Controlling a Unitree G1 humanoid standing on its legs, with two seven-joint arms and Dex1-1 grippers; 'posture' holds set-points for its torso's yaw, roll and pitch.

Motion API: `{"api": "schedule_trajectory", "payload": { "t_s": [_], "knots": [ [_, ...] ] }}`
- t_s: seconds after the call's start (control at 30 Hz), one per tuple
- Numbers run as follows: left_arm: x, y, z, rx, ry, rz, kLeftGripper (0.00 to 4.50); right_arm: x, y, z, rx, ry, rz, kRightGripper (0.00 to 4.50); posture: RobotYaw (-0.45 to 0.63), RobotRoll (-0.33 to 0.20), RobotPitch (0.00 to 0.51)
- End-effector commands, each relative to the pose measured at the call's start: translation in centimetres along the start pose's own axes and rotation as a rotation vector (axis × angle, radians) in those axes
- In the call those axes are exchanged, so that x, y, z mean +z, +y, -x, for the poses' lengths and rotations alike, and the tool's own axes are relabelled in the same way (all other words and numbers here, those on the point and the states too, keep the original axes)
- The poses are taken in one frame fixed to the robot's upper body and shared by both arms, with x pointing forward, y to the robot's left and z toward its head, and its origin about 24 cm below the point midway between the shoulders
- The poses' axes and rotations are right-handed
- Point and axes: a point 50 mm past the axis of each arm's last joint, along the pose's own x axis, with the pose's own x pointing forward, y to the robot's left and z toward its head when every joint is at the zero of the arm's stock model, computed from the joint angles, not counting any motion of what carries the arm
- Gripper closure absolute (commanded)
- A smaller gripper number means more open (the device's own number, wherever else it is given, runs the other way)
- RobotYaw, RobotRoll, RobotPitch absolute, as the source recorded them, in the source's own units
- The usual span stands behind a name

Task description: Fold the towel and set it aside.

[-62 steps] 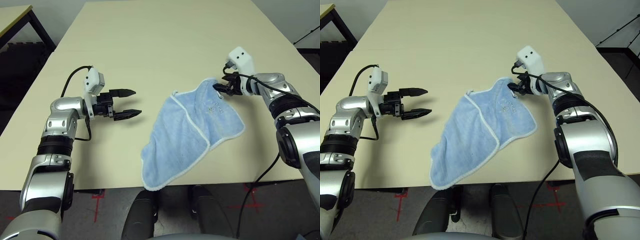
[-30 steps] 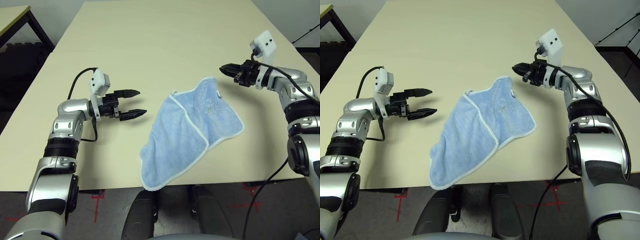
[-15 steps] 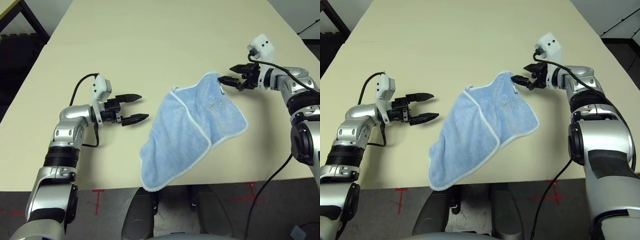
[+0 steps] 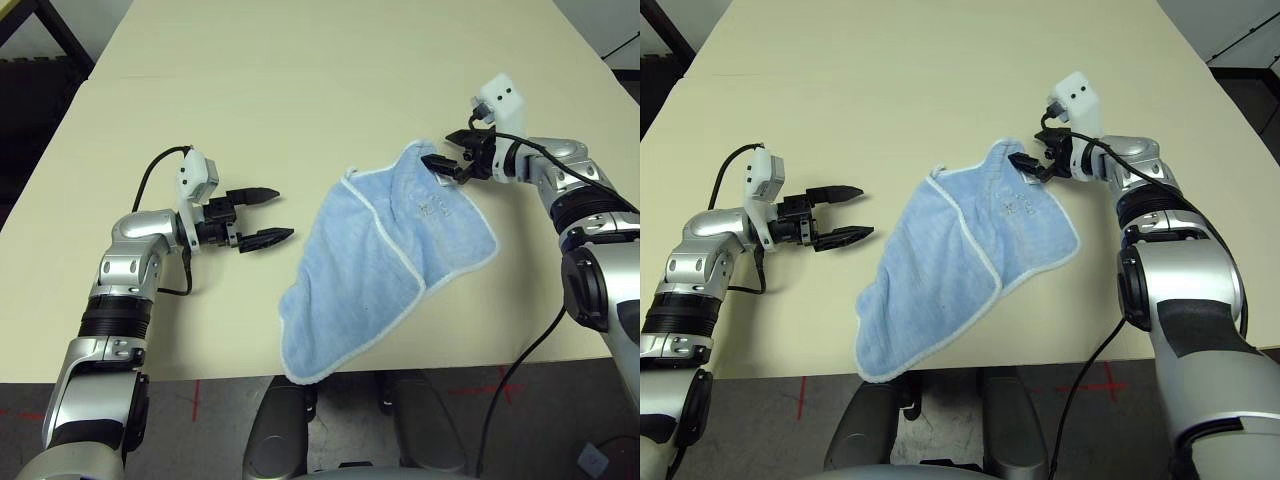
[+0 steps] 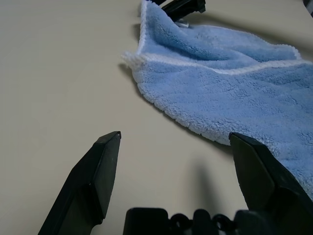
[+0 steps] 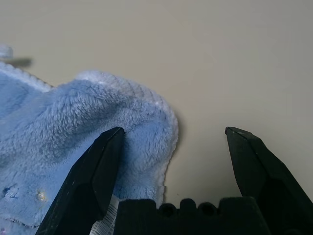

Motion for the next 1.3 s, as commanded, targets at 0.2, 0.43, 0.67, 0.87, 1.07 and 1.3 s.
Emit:
{"api": "schedule_trajectory", "payload": {
  "t_s": [0.2, 0.43, 0.67, 0.87, 1.07, 1.3],
  "knots": [
    [0.7, -0.3, -0.1, -0.036, 0.011, -0.091, 0.00, -0.5, 0.1, 0.0, 0.006, 0.019, -0.022, 2.51, 0.11, 0.000, 0.275],
    [0.6, -0.3, -0.5, -0.042, 0.006, -0.094, 0.00, 0.3, -0.8, 0.9, -0.007, -0.045, -0.035, 4.46, 0.09, 0.000, 0.259],
    [0.5, -0.4, -1.0, -0.052, 0.002, -0.093, 0.00, 0.0, -2.2, 2.9, -0.024, -0.113, -0.100, 4.46, 0.09, 0.000, 0.242],
    [0.2, -0.6, -1.2, -0.057, -0.002, -0.090, 0.00, 0.2, -3.0, 4.1, -0.026, -0.178, -0.135, 4.46, 0.08, 0.000, 0.234],
    [0.0, -0.4, -1.6, -0.039, -0.007, -0.083, 0.00, 2.8, -2.7, 4.9, 0.084, -0.366, -0.049, 4.46, 0.07, 0.000, 0.209],
    [0.1, 0.1, -2.7, -0.027, -0.025, -0.082, 0.00, 1.9, -1.2, 5.7, 0.188, -0.374, 0.161, 4.46, 0.05, 0.000, 0.191]
  ]
}}
